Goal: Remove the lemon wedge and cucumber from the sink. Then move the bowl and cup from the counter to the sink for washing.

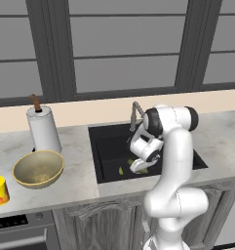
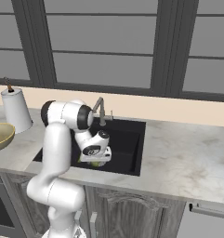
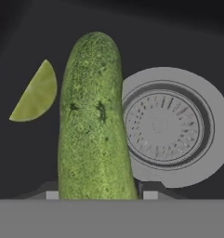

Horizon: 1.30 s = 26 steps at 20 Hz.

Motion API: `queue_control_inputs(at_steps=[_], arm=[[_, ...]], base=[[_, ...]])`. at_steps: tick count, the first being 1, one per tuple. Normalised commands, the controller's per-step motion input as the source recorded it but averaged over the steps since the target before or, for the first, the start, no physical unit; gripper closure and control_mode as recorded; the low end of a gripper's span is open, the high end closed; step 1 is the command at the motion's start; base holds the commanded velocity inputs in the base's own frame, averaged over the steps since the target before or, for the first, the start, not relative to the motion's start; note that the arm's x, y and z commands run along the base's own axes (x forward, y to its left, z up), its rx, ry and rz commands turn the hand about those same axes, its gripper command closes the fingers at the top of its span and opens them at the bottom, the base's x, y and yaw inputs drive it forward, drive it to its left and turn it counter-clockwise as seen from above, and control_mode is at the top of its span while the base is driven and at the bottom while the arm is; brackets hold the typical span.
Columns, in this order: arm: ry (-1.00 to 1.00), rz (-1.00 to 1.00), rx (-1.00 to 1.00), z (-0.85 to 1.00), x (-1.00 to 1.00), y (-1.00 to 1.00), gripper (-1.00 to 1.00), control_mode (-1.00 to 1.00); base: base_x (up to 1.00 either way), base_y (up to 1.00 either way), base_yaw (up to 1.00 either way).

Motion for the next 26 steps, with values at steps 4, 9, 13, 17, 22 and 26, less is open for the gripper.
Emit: queue_control_inputs(at_steps=[4,9,13,17,22,26], arm=[[-0.01,0.00,0.00,0.22,0.00,0.02,1.00,-1.00],[-0.07,0.00,0.00,0.17,-0.01,0.00,1.00,-1.00],[-0.16,0.00,0.00,0.10,-0.06,0.01,1.00,-1.00],[-0.21,0.00,0.00,0.08,-0.06,0.02,1.00,-1.00],[-0.13,0.00,0.00,0.13,-0.01,0.00,1.00,-1.00],[-0.05,0.00,0.00,0.09,-0.06,0.00,1.00,-1.00]], base=[[0.00,0.00,0.00],[0.00,0.00,0.00],[0.00,0.00,0.00],[0.00,0.00,0.00],[0.00,0.00,0.00],[0.00,0.00,0.00]])
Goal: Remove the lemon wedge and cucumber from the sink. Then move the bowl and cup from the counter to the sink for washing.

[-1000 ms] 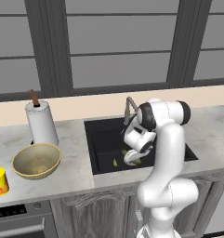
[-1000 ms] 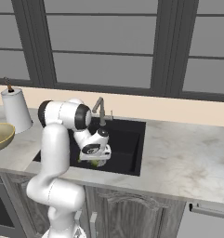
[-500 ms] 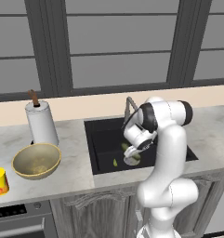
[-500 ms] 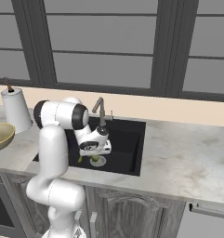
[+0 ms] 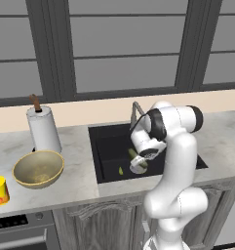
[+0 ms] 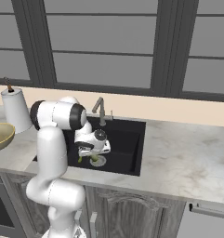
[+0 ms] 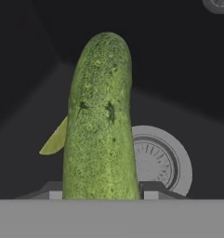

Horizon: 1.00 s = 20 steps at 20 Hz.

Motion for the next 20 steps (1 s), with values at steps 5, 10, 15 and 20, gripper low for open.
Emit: queue_control_inputs(at_steps=[5,10,15,20], arm=[[-0.01,0.00,0.00,0.17,-0.04,0.00,1.00,-1.00],[-0.01,0.00,0.00,0.31,0.01,0.00,1.00,-1.00],[0.00,0.00,0.00,0.31,0.00,0.00,1.00,-1.00],[0.00,0.00,0.00,0.34,0.00,0.00,1.00,-1.00]], base=[[0.00,0.00,0.00],[0.00,0.00,0.00],[0.00,0.00,0.00],[0.00,0.00,0.00]])
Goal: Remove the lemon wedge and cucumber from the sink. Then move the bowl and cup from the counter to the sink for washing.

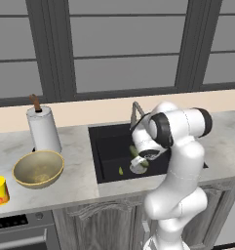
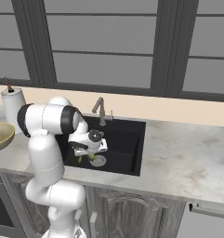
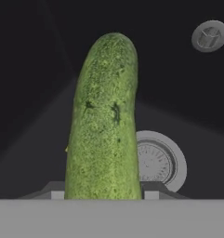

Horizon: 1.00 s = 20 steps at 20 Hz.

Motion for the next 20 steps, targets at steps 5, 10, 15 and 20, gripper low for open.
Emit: queue_control_inputs(at_steps=[5,10,15,20], arm=[[0.00,0.00,0.00,0.31,-0.02,0.00,1.00,-1.00],[0.00,0.00,0.00,0.30,-0.08,0.02,1.00,-1.00],[0.01,-0.01,0.00,0.29,-0.09,0.01,1.00,-1.00],[0.05,-0.07,0.04,0.29,-0.04,0.00,1.00,-1.00]], base=[[0.00,0.00,0.00],[0.00,0.00,0.00],[0.00,0.00,0.00],[0.00,0.00,0.00]])
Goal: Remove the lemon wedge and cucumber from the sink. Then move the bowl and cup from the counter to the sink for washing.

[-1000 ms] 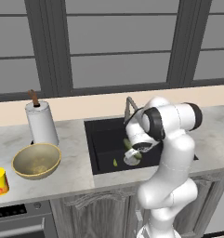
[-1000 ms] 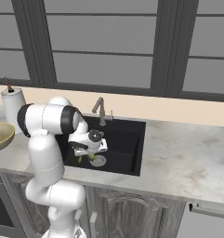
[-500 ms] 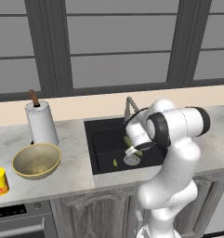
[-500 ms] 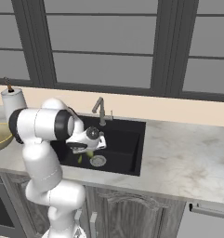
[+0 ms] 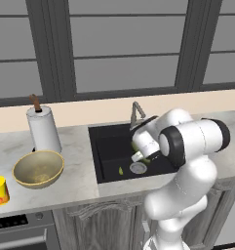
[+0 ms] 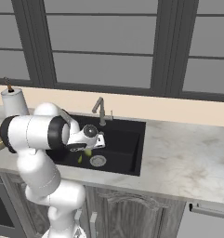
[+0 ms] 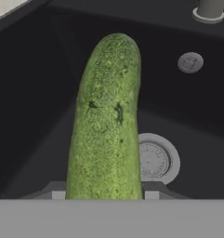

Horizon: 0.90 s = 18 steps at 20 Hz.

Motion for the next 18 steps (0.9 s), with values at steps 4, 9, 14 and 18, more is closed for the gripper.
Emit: queue_control_inputs(at_steps=[4,9,14,18], arm=[[0.06,-0.08,0.06,0.28,-0.04,0.00,1.00,-1.00],[0.06,-0.07,0.06,0.32,-0.03,0.00,1.00,-1.00],[0.11,-0.08,0.08,0.28,-0.12,0.00,1.00,-1.00],[0.08,-0.07,0.04,0.24,-0.13,0.00,1.00,-1.00]], base=[[0.00,0.00,0.00],[0.00,0.00,0.00],[0.00,0.00,0.00],[0.00,0.00,0.00]])
